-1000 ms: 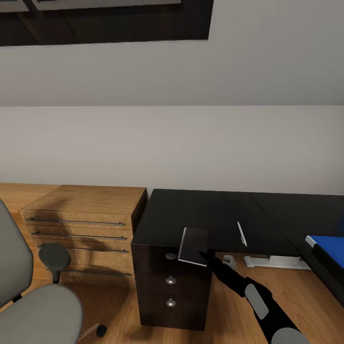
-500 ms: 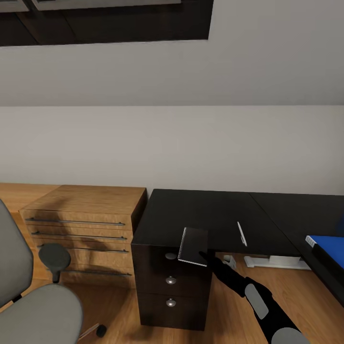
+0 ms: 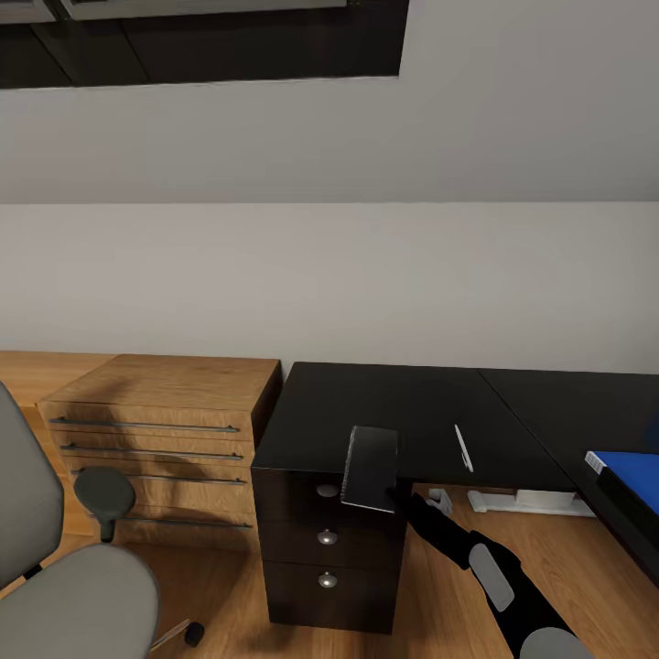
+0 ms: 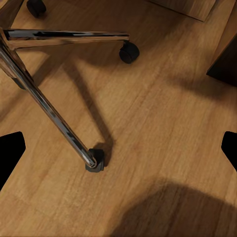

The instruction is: In the bedroom, organize the workspace by keeping the computer under the desk, ensuring the monitor is on the desk, placing the keyboard on the desk next to the monitor, placing the mouse on the desk next to the keyboard, moving the folder from the swivel chair onto the desk next to the mouse, stacking the notebook on top of the folder with the pen on top of the notebook, and positioning the swivel chair next to the desk.

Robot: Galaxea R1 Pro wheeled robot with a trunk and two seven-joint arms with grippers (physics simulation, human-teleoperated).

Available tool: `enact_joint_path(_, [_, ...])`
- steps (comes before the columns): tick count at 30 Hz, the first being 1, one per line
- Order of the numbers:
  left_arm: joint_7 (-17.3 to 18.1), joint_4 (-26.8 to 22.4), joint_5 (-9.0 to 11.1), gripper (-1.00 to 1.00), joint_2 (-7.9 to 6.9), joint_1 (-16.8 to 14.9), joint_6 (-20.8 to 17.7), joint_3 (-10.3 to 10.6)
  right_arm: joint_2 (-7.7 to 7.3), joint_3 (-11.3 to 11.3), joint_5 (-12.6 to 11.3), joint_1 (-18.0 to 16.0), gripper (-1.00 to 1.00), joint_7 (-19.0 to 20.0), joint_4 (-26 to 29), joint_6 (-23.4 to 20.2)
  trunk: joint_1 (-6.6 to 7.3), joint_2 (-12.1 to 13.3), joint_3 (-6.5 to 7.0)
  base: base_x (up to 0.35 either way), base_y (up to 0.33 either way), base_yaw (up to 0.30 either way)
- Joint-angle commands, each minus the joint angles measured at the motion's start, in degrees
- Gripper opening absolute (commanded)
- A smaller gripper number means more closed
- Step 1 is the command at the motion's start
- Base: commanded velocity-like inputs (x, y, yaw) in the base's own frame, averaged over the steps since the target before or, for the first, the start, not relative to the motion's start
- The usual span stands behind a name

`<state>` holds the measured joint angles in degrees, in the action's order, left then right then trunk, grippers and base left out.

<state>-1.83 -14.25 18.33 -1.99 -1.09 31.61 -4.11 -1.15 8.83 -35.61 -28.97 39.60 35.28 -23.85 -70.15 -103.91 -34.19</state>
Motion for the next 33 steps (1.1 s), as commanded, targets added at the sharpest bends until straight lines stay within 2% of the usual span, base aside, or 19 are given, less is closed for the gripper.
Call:
enact_joint_path(1, [-0.13, 0.02, -0.32, 1.0, 0.0, -0.04, 0.13, -0.2, 0.01, 0.12, -0.24, -0.03, -1.0, 0.04, -0.04, -0.42, 0.01, -0.03, -0.06, 0.0, 0.0, 0.0])
enact_joint_path(20, [-0.17, 0.02, -0.32, 1.0, -0.03, -0.04, 0.13, -0.19, 0.0, 0.14, -0.25, -0.05, -1.0, 0.04, -0.04, -0.41, 0.01, -0.03, -0.06, 0.0, 0.0, 0.0])
enact_joint_path(33, [-0.18, 0.02, -0.32, 1.0, 0.0, -0.05, 0.12, -0.14, 0.0, 0.14, -0.25, -0.04, -1.0, 0.04, -0.04, -0.41, 2.86, 5.19, 2.27, 0.0, 0.0, 0.0])
